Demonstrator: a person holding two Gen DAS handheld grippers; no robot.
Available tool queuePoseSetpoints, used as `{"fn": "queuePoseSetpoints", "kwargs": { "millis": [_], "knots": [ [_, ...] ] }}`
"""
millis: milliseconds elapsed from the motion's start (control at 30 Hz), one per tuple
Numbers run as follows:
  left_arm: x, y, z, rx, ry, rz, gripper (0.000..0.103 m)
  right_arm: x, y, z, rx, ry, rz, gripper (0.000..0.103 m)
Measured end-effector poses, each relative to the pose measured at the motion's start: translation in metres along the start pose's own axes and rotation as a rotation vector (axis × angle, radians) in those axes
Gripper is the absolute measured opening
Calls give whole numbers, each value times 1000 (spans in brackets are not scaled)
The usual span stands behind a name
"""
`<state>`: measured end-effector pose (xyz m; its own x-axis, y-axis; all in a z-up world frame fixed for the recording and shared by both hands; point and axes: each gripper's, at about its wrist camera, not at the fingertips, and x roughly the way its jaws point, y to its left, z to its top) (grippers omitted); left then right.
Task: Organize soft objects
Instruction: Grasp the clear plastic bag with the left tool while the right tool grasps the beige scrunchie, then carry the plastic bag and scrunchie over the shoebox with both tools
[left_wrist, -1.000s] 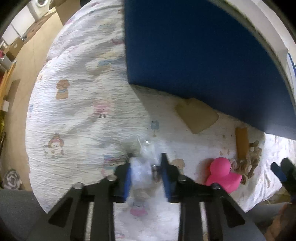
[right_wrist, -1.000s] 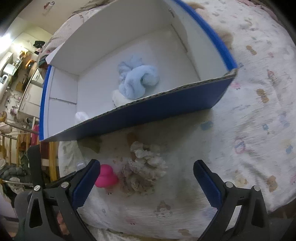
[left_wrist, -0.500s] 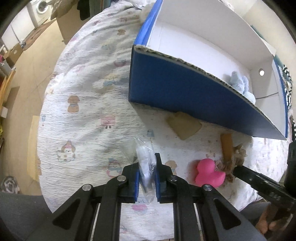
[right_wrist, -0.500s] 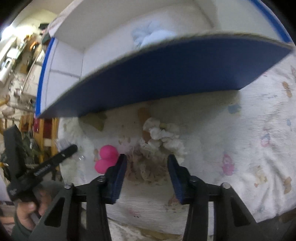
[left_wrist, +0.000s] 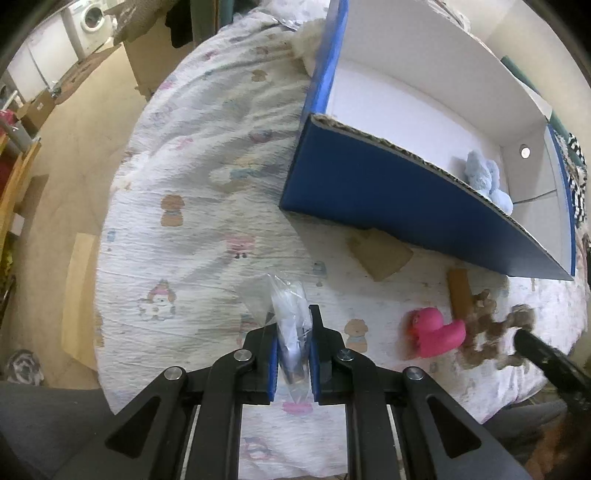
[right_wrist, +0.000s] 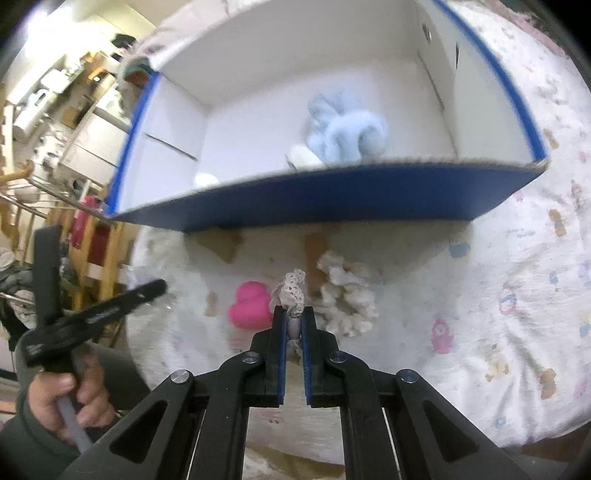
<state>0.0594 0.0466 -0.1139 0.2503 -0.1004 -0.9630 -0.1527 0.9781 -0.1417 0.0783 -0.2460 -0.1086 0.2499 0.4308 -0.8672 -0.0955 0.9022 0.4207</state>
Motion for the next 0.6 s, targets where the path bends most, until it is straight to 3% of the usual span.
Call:
{"fn": "queuePoseSetpoints", "kwargs": {
  "millis": [200, 600],
  "knots": [
    [-14, -1, -1, 15, -42, 30, 12, -21, 6, 1, -20, -78, 29, 9],
    [-38, -1, -2, 16, -156, 97, 12, -85, 31, 0, -130, -371, 169, 9]
  ]
}}
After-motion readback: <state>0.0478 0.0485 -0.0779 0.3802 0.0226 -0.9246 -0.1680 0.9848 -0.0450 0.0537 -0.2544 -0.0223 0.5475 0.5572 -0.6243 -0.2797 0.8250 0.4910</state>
